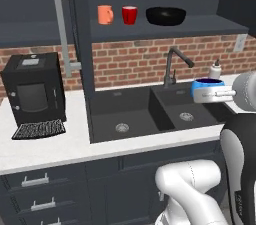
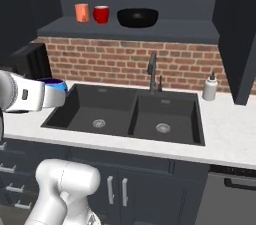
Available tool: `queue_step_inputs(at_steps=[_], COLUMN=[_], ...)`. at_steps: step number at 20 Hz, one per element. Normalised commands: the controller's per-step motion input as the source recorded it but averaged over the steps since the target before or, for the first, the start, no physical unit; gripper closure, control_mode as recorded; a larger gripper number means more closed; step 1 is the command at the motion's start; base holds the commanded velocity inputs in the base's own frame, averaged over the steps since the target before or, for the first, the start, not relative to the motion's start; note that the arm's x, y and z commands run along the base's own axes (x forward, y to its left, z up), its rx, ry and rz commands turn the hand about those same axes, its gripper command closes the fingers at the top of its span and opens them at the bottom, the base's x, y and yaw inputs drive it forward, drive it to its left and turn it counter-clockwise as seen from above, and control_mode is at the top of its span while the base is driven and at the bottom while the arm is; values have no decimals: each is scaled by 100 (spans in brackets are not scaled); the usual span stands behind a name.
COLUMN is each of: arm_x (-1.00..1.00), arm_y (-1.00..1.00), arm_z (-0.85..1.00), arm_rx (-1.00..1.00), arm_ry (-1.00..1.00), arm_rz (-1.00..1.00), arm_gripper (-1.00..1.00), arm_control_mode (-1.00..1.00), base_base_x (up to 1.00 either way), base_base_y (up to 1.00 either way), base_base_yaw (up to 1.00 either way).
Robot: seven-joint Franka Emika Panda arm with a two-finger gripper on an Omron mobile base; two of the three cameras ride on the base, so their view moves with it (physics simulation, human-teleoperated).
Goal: Gather all objects into one cabinet and sort the glasses and bowls to opposite sides.
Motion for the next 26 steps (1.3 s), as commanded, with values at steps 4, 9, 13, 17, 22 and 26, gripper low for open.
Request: queue_step_inputs(at_steps=[4,9,13,17,22,26], arm_x=[0,0,0,0,0,0], arm_y=[0,0,0,0,0,0], arm_z=[0,0,0,0,0,0], arm_rx=[0,0,0,0,0,0], arm_ry=[0,0,0,0,0,0], arm_rz=[0,0,0,0,0,0], arm_gripper=[100,100,100,100,100,100], arm_control_mode=[100,100,100,100,100,100], base_base_x=[43,43,43,33,25,37], base_base_y=[0,0,0,0,0,0], base_base_yaw=[-9,-6,-3,-1,0,0])
